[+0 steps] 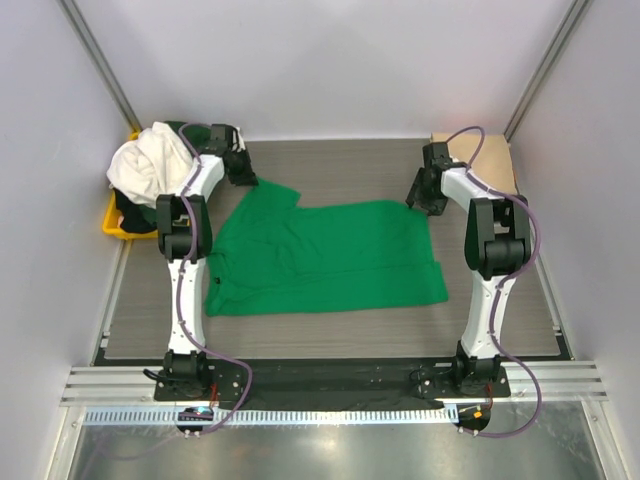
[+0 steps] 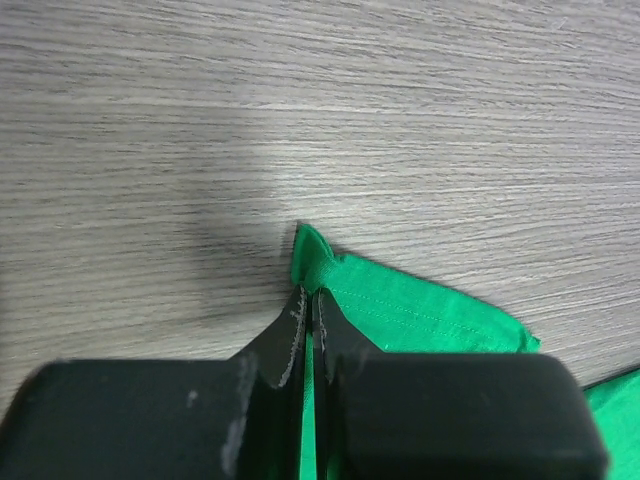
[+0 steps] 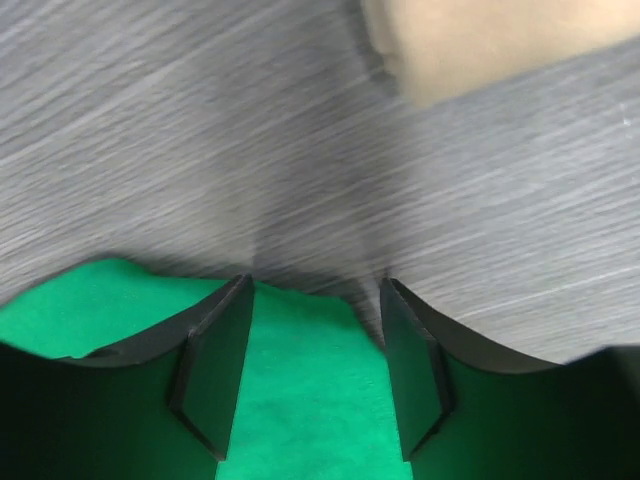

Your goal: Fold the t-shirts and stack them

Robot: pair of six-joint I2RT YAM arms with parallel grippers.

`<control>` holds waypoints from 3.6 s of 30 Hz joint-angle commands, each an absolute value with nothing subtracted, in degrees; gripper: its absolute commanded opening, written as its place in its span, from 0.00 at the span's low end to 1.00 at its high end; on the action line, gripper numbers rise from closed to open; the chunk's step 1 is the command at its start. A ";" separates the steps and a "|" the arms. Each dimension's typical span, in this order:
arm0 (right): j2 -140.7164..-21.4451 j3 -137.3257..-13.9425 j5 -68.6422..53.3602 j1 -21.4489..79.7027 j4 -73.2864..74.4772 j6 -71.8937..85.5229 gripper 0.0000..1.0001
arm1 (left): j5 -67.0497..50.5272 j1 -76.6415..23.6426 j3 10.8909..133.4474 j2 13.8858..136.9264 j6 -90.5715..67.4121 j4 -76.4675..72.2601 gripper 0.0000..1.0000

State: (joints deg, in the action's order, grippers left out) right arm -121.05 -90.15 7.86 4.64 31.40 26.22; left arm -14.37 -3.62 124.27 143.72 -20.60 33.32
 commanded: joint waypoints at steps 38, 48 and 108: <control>-98.18 -72.07 11.86 6.68 27.33 24.35 0.01 | -2.99 -4.39 80.34 92.13 -25.05 34.72 0.00; -94.05 -66.11 13.09 4.75 27.33 25.57 0.01 | -0.45 -4.39 65.42 76.04 -28.47 41.04 0.00; -60.72 -49.91 31.72 64.08 32.78 49.69 0.77 | 3.07 -22.15 131.62 120.28 -28.04 45.89 0.91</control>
